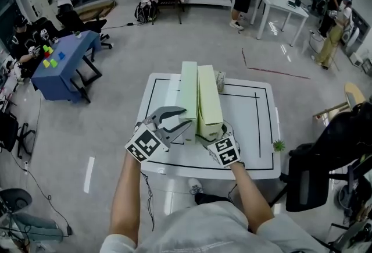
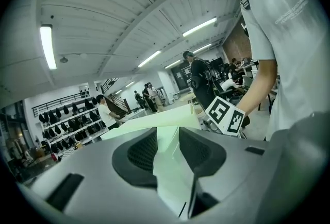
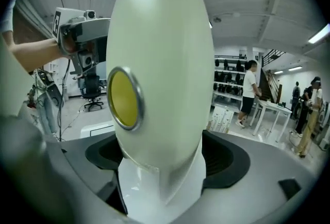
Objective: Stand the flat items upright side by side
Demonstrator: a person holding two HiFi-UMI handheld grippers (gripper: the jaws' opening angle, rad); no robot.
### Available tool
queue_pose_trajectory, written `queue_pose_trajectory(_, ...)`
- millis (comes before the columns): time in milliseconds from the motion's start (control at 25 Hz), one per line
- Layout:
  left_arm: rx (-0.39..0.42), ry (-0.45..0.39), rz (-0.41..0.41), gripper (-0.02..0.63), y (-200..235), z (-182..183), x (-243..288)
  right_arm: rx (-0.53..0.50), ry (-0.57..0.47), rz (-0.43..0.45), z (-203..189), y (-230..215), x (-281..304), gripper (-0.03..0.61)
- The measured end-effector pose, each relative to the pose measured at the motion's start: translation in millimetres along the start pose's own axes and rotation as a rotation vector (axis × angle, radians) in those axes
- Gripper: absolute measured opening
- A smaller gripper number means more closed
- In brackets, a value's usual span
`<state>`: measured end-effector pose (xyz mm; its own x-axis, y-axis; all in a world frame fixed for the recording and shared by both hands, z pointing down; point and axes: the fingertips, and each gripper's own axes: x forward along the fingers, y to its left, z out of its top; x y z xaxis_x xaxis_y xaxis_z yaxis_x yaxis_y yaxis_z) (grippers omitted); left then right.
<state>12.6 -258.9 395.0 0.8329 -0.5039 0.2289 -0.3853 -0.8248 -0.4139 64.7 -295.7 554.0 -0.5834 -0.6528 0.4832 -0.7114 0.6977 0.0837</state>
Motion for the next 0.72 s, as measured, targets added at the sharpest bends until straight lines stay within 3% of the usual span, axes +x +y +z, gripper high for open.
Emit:
queue_pose_trajectory(280, -0.017, -0.011, -0.007, 0.144, 2.8, -1.7, -1.2, -0.027, 0.072, 0.185, -9.7, 6.9, -15.5, 0.446)
queue_pose_trajectory(720, -0.031, -0.024, -0.014, 0.141, 0.7, 2.9, 1.4, -0.077, 0.069, 0.178, -2.9, -3.8, -2.0, 0.445)
